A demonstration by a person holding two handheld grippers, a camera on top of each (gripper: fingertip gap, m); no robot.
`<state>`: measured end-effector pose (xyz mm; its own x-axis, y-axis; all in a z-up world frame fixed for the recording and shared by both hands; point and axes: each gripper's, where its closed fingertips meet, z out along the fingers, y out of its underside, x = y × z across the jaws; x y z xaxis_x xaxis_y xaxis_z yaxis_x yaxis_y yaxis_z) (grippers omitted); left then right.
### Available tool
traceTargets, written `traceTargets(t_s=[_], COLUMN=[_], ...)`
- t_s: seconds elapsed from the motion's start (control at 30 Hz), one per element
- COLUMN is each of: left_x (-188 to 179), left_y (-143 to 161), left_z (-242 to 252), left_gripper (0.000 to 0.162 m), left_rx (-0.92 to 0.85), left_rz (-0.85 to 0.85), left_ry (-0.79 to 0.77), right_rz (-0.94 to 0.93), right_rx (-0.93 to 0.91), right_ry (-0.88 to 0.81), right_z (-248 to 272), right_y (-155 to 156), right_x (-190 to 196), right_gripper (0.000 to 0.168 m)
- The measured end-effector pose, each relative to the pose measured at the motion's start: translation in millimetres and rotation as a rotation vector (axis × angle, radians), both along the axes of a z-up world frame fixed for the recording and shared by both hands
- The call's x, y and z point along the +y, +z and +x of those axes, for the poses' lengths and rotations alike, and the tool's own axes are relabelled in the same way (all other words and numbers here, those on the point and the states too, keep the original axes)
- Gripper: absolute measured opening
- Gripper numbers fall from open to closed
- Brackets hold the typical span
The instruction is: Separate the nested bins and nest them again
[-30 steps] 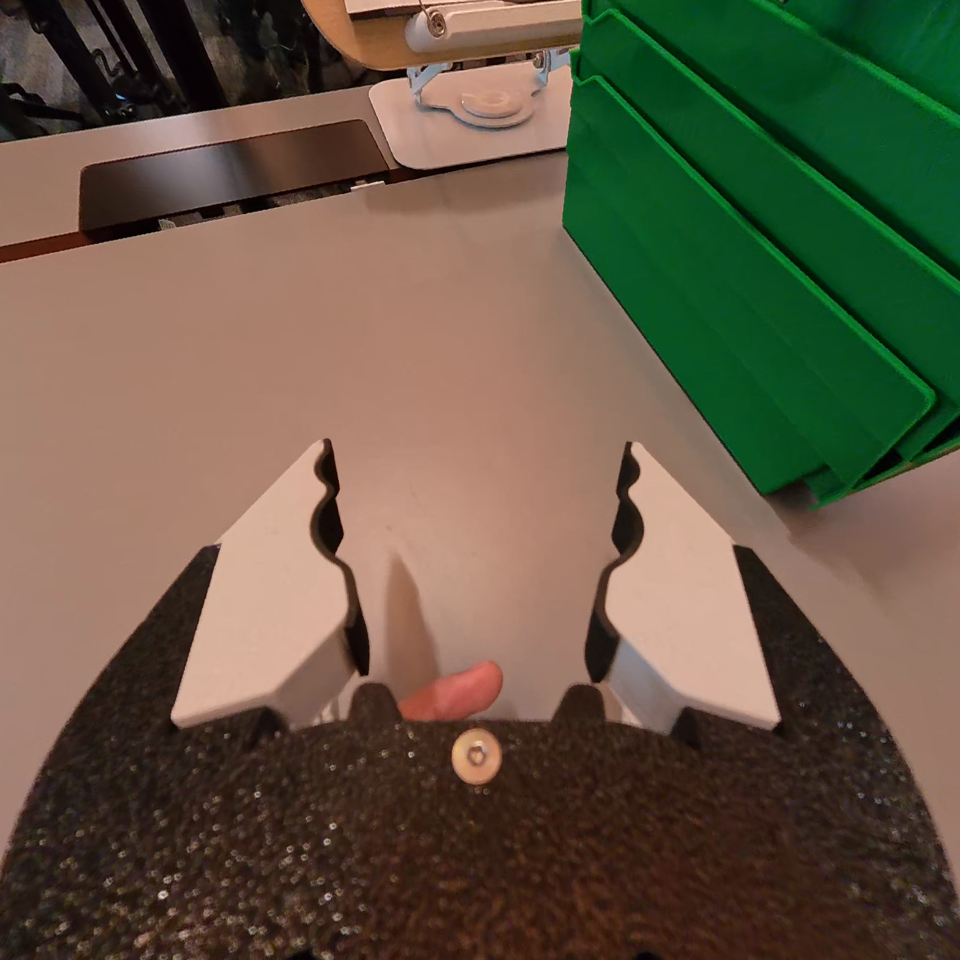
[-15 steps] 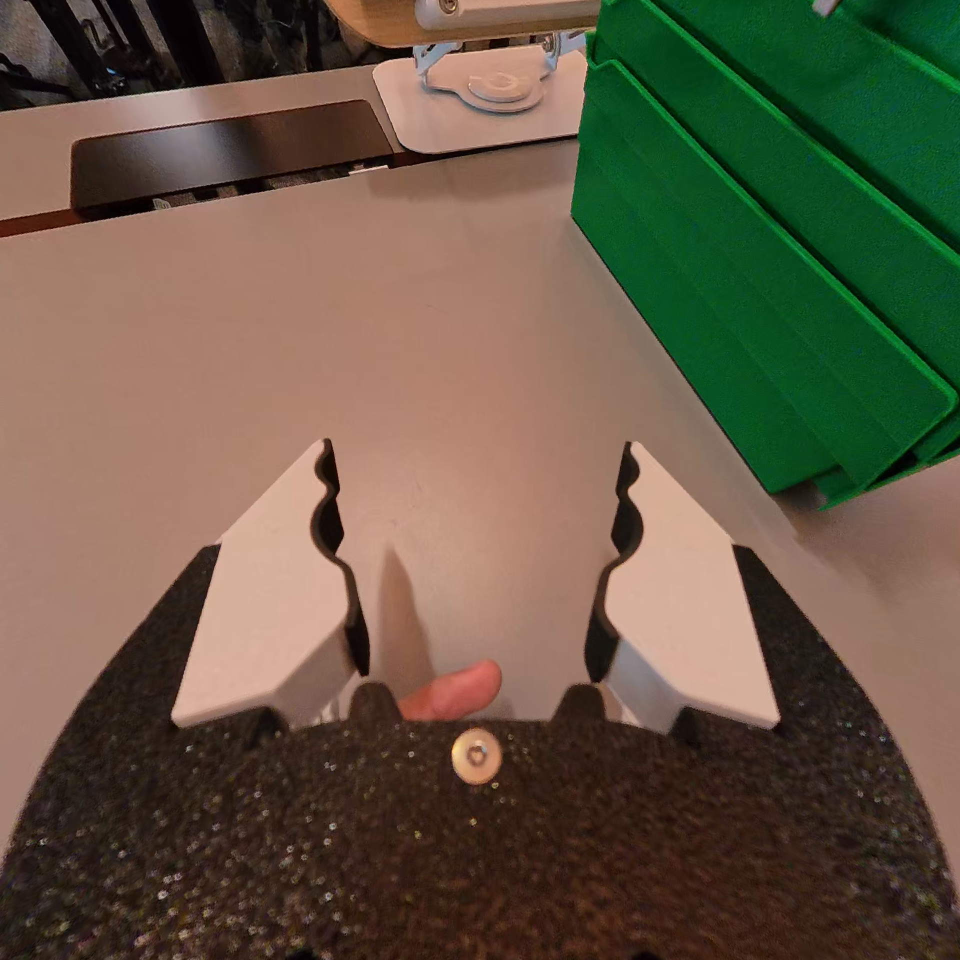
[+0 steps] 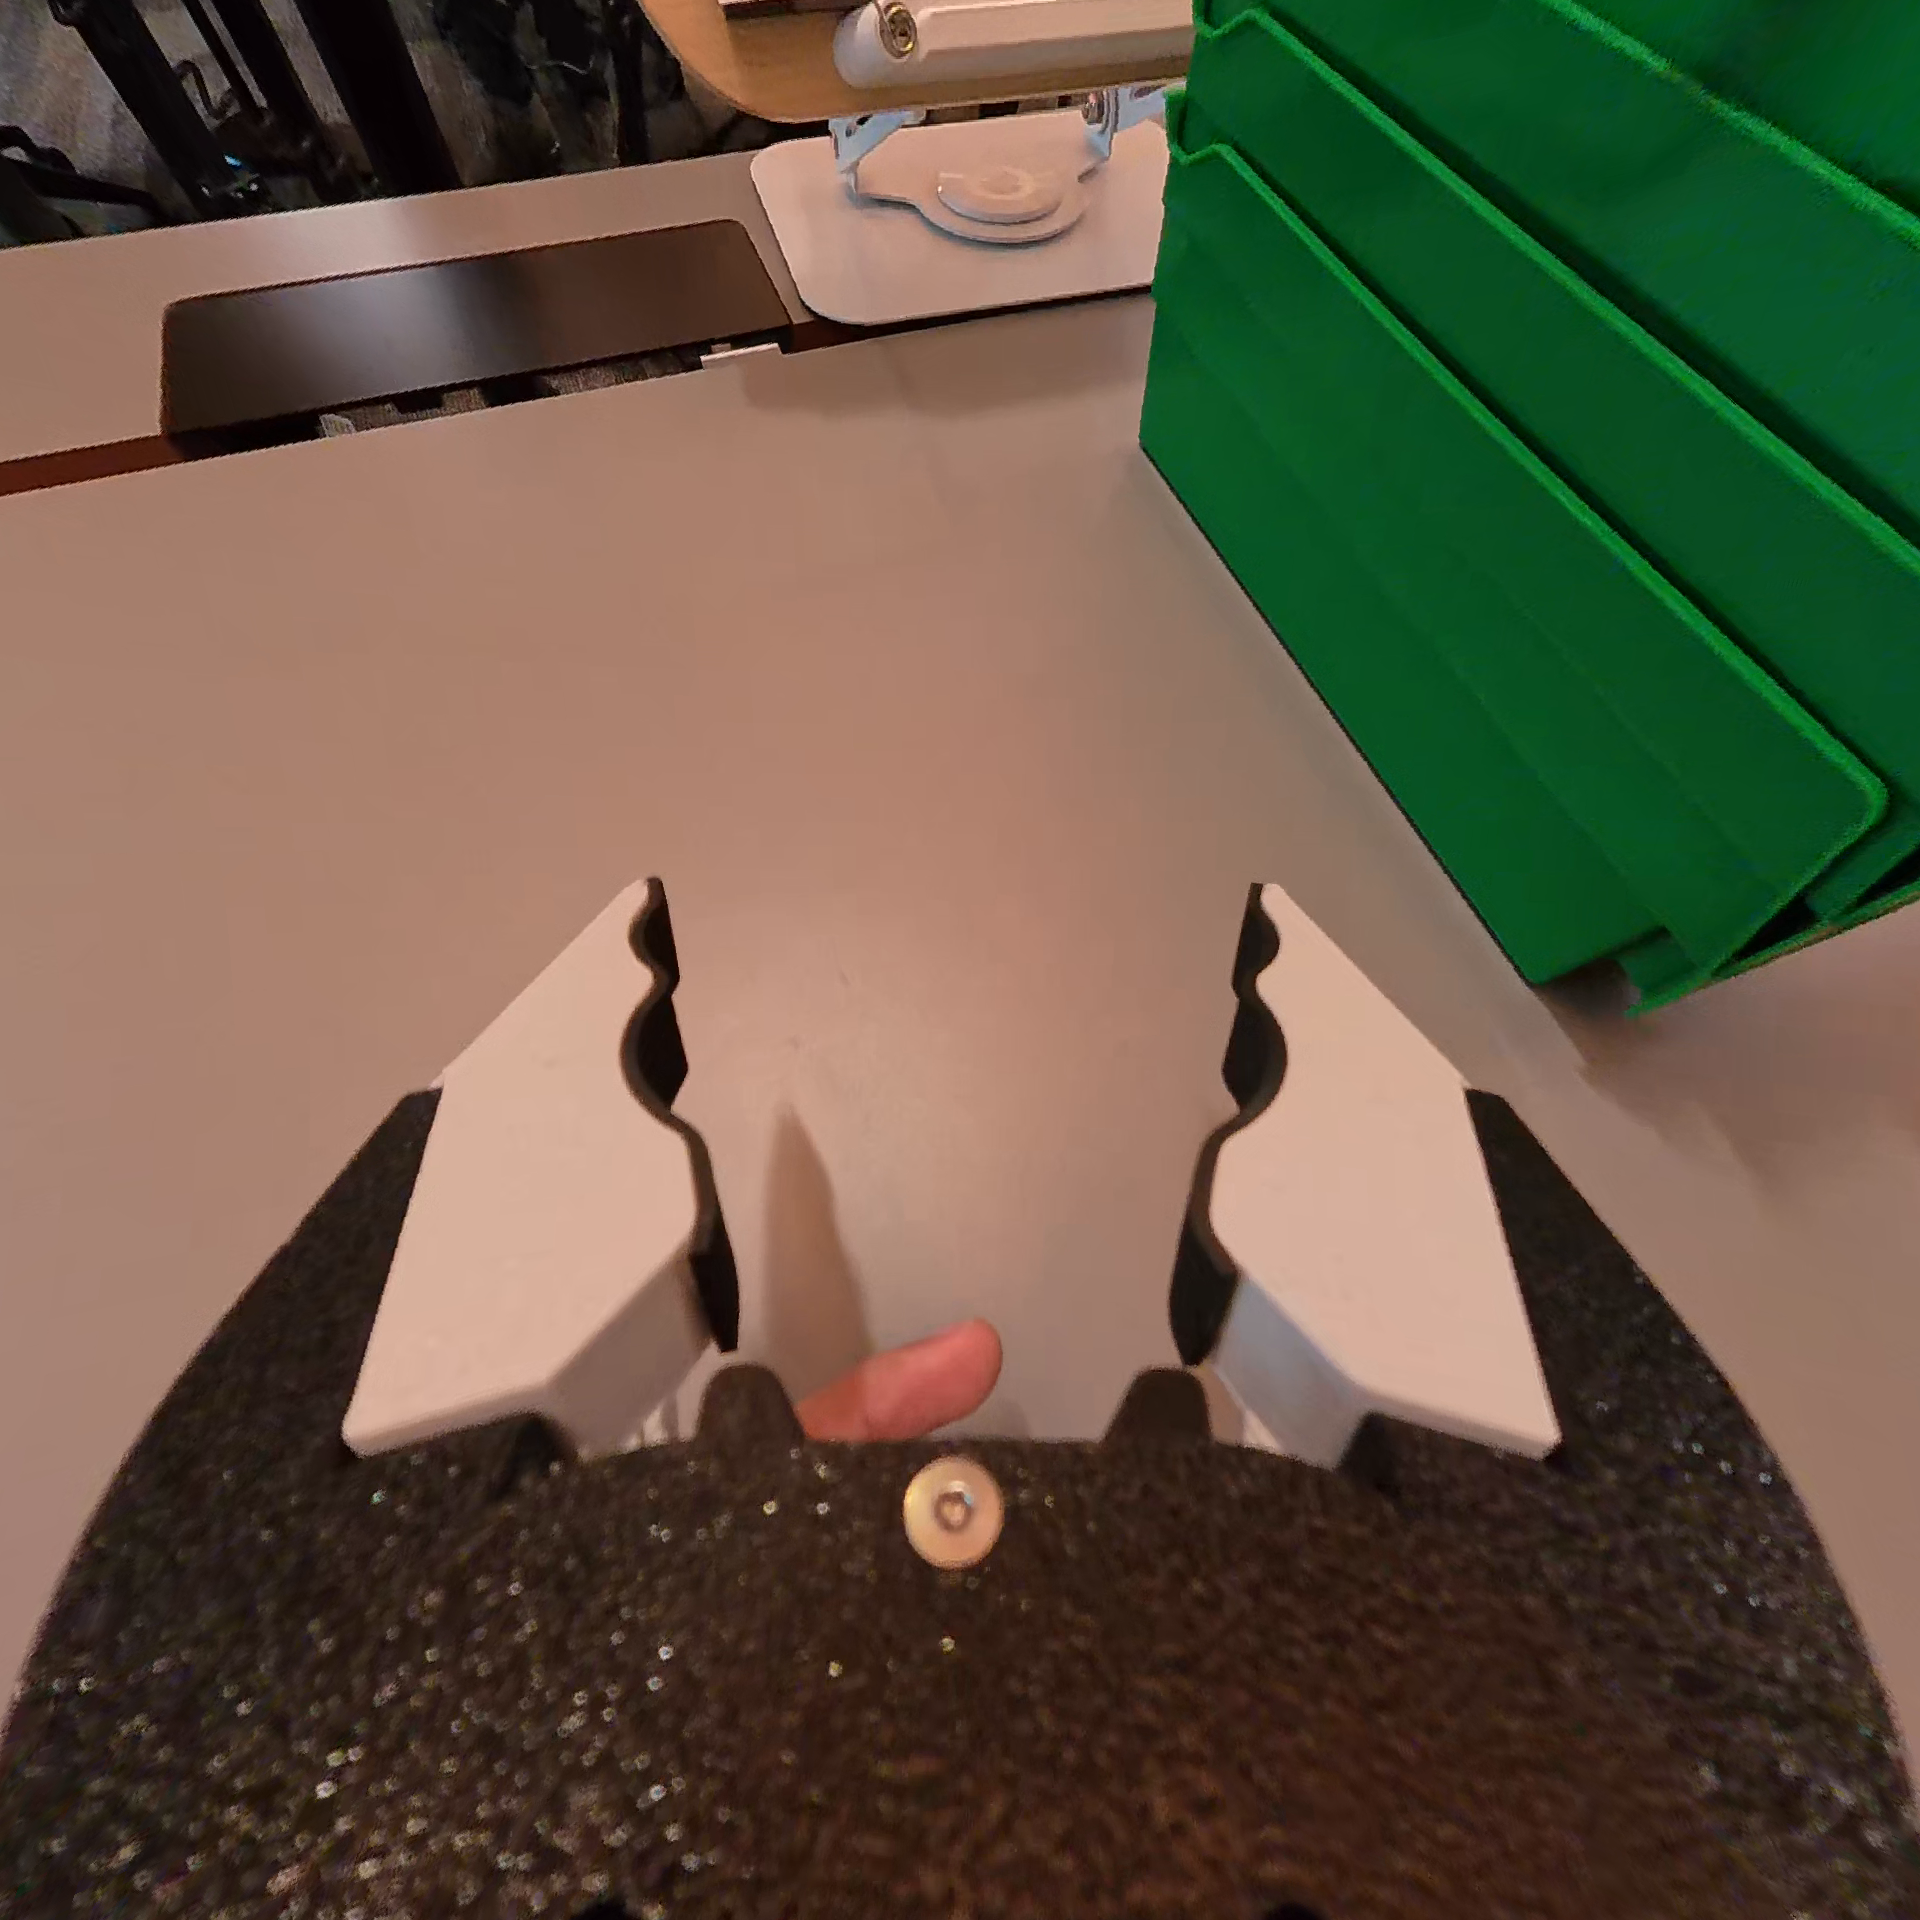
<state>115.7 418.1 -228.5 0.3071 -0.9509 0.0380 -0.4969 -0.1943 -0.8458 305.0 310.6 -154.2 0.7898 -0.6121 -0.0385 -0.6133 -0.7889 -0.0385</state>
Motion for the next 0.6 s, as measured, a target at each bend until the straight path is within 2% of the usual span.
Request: traceTargets(t_s=[0.13, 0.37, 0.6], left_x=[-1, -1, 0], left_y=[-3, -4, -4], left_z=[2, 1, 1], left_gripper=[0.106, 0.106, 0.105], left_rx=[0.011, 0.012, 0.011], left_rz=[0.000, -0.004, -0.006], left_ry=[-0.005, -0.009, -0.005], right_rz=[-0.005, 0.003, -0.004], right_rx=[-0.022, 0.021, 0.052], right_ry=[0.017, -0.002, -0.001], right_z=[2, 0, -2], right_y=[6, -3, 7], right_x=[3, 1, -2], right_gripper=[0.111, 0.102, 0.097])
